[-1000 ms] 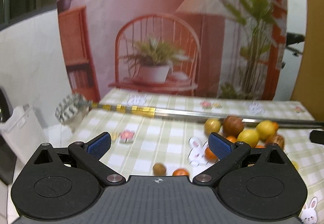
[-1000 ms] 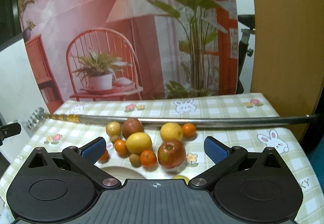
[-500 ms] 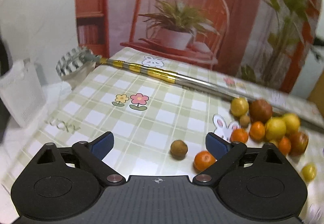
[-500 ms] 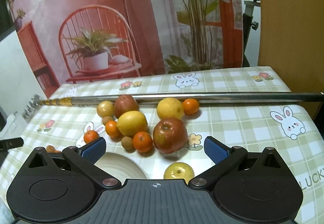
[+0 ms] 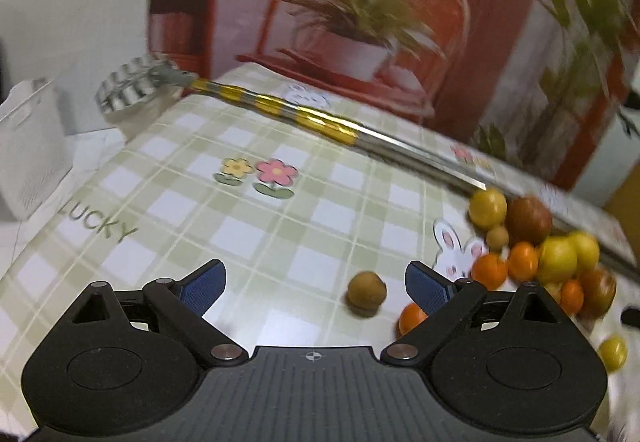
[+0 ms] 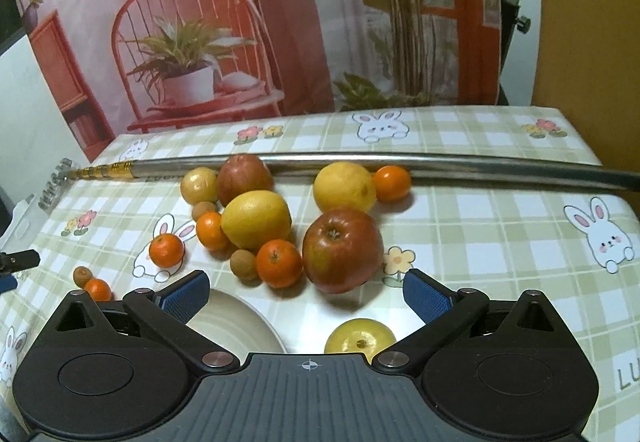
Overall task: Organize fruits
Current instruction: 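Move the left gripper to the small brown fruit and close on it, then lift the brown fruit with the left gripper and carry it toward the white plate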
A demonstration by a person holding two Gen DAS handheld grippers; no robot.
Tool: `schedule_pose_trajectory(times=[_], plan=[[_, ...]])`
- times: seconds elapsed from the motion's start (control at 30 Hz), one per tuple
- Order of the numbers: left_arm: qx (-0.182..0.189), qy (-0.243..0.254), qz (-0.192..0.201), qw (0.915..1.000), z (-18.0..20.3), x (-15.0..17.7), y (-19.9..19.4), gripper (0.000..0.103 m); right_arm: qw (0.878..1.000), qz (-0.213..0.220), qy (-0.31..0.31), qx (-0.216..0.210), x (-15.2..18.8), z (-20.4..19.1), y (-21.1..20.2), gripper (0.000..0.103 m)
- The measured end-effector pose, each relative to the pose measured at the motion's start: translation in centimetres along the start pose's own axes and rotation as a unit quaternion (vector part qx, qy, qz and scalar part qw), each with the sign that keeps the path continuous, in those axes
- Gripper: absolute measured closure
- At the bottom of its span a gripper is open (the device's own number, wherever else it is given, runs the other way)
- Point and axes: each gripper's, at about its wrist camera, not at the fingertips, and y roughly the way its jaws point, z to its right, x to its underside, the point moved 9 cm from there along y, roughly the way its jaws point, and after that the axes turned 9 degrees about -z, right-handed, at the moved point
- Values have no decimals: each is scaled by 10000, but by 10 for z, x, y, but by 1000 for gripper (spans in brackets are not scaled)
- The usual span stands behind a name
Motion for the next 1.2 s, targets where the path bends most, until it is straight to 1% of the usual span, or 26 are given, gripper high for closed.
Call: schedule_pose_trajectory(times=[0.1, 0.2, 0.27, 0.4, 0.5, 0.6, 0.67, 0.73, 0.83, 0.87, 0.97, 1.03, 1.07, 1.1, 1.2], plan=[[-152, 242, -140, 9995, 5, 1, 9, 5, 10000, -76, -16, -49, 0, -1, 6, 0], [-342, 390, -265, 9983, 7, 2, 18, 5, 9999, -113, -27, -1, 0, -1, 9, 0], [-264, 383, -346, 9983, 10, 4, 22, 5, 9999, -137, -26, 7, 0, 0, 10, 0], [68, 238, -320, 9992, 13, 2, 29, 5, 9997, -185, -78, 170, 0, 3, 13, 0], [117, 186, -330, 9992, 14, 0, 34, 6, 9996, -172, -121, 202, 1, 3, 13, 0], [105, 82, -418, 9990, 15, -2, 40, 13, 9996, -152, -133, 205, 1, 4, 13, 1], [127, -19, -508, 9986, 16, -2, 46, 22, 9996, -132, -141, 198, 0, 5, 13, 2], [173, -125, -580, 9981, 16, 1, 50, 26, 9996, -113, -155, 200, -1, 4, 12, 5], [175, -27, -542, 9984, 19, 3, 49, 34, 9996, -80, -192, 209, -1, 3, 11, 6], [200, 2, -545, 9983, 20, 4, 49, 41, 9996, -74, -200, 205, -1, 3, 11, 7], [250, 49, -538, 9982, 22, 6, 47, 56, 9996, -48, -204, 195, -1, 3, 9, 8], [258, 115, -527, 9982, 23, 8, 47, 60, 9996, -24, -198, 180, -2, 3, 9, 8], [292, 156, -526, 9981, 24, 9, 47, 65, 9997, -13, -196, 169, -2, 3, 8, 8], [314, 200, -533, 9979, 26, 10, 47, 68, 9997, -3, -192, 166, -2, 2, 7, 8], [240, 402, -486, 9977, 30, 14, 45, 73, 9997, 16, -199, 156, -2, 1, 6, 8]])
